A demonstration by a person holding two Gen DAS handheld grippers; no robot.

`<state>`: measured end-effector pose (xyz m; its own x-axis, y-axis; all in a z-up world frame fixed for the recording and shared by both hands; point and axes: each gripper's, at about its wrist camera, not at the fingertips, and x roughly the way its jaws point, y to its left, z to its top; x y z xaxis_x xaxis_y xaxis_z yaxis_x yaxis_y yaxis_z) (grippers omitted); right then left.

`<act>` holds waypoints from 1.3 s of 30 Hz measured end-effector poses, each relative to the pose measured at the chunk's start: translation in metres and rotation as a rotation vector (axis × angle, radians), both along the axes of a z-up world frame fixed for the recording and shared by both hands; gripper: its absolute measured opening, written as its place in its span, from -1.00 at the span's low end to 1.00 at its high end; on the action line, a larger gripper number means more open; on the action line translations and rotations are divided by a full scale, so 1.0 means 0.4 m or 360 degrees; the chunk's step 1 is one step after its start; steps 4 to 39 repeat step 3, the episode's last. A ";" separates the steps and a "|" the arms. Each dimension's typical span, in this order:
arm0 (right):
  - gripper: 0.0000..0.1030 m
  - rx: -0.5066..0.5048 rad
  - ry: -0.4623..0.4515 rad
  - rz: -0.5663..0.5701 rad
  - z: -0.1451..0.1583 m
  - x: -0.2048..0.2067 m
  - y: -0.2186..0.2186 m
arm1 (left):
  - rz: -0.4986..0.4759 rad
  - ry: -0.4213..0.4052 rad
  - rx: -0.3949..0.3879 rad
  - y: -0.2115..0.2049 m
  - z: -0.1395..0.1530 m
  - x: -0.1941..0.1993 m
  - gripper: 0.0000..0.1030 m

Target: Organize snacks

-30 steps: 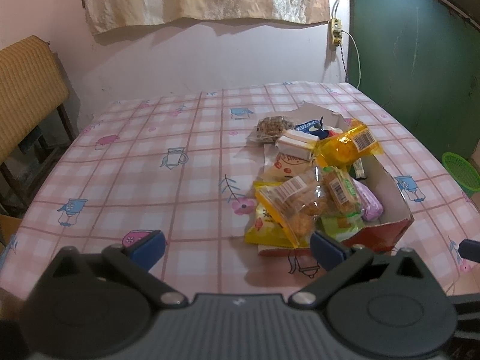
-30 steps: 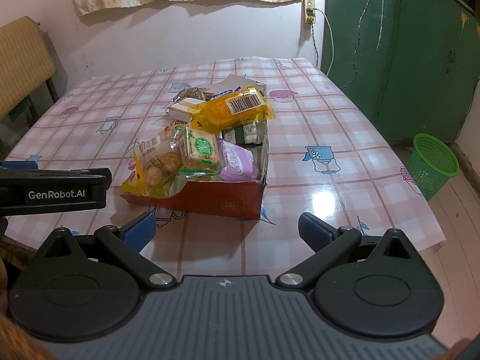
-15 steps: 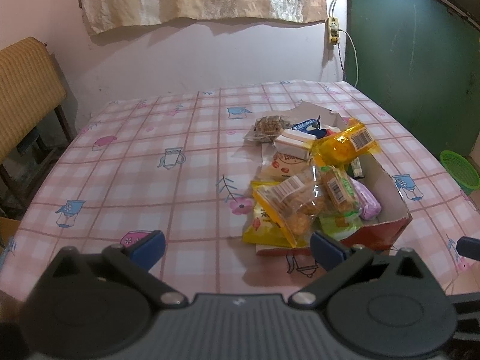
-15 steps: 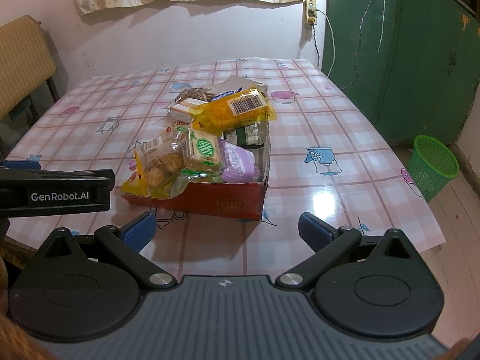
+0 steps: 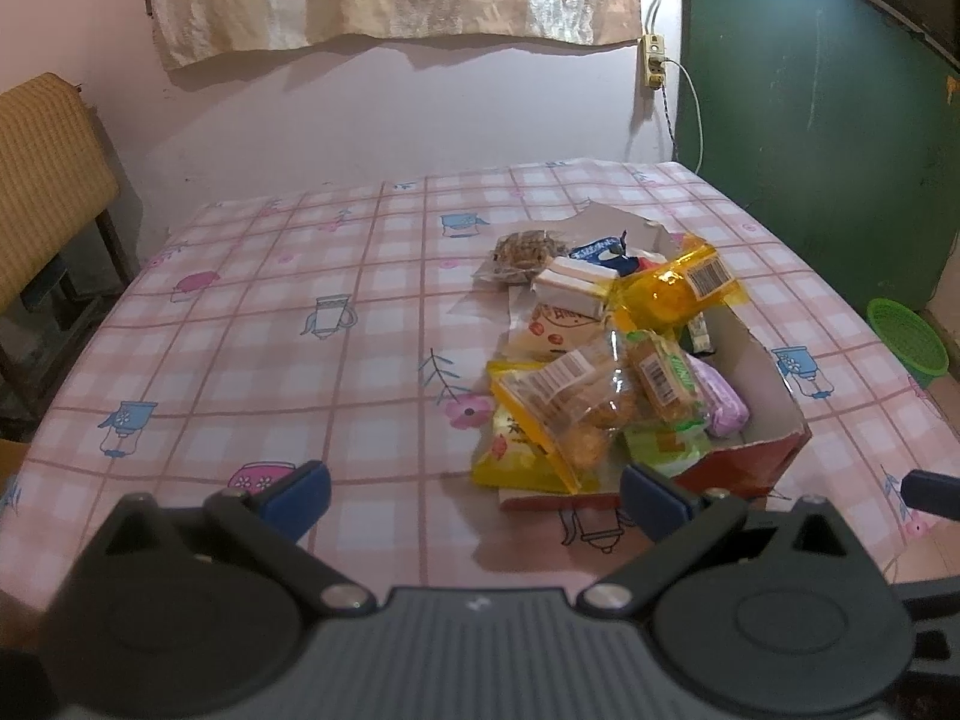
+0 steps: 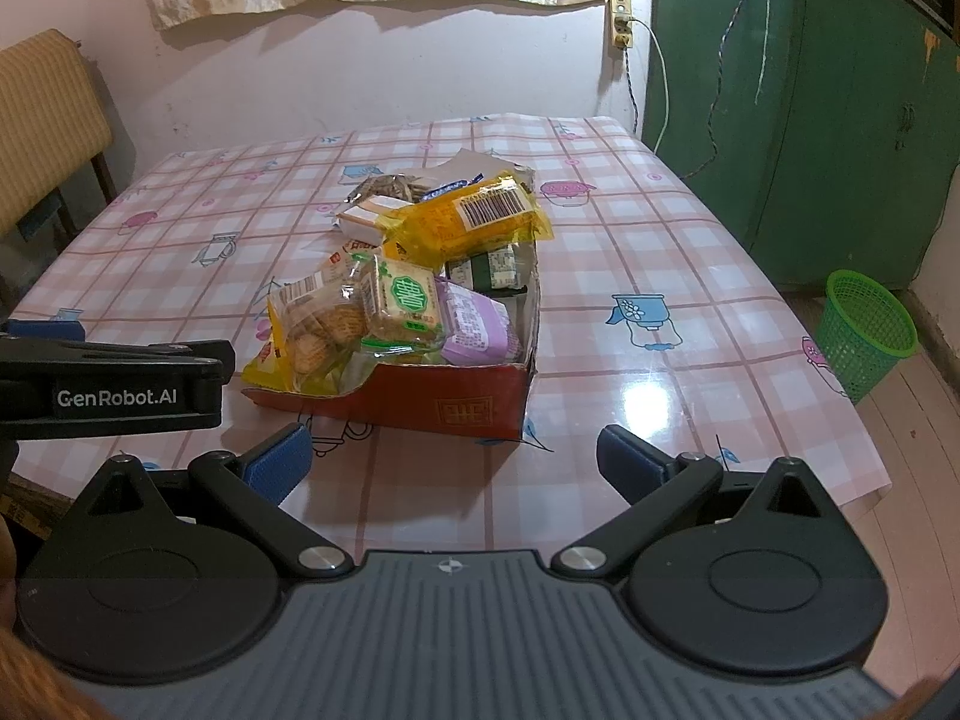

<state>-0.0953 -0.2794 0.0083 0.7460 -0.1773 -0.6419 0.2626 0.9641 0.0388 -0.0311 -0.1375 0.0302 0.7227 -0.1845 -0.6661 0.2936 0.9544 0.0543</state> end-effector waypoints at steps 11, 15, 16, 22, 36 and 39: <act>1.00 0.0000 0.0002 0.0001 0.000 0.000 -0.002 | 0.0002 0.0007 0.0008 -0.001 -0.001 0.002 0.98; 1.00 0.0000 0.0002 0.0001 0.000 0.000 -0.002 | 0.0002 0.0007 0.0008 -0.001 -0.001 0.002 0.98; 1.00 0.0000 0.0002 0.0001 0.000 0.000 -0.002 | 0.0002 0.0007 0.0008 -0.001 -0.001 0.002 0.98; 1.00 0.0000 0.0002 0.0001 0.000 0.000 -0.002 | 0.0002 0.0007 0.0008 -0.001 -0.001 0.002 0.98; 1.00 0.0000 0.0002 0.0001 0.000 0.000 -0.002 | 0.0002 0.0007 0.0008 -0.001 -0.001 0.002 0.98; 1.00 0.0000 0.0002 0.0001 0.000 0.000 -0.002 | 0.0002 0.0007 0.0008 -0.001 -0.001 0.002 0.98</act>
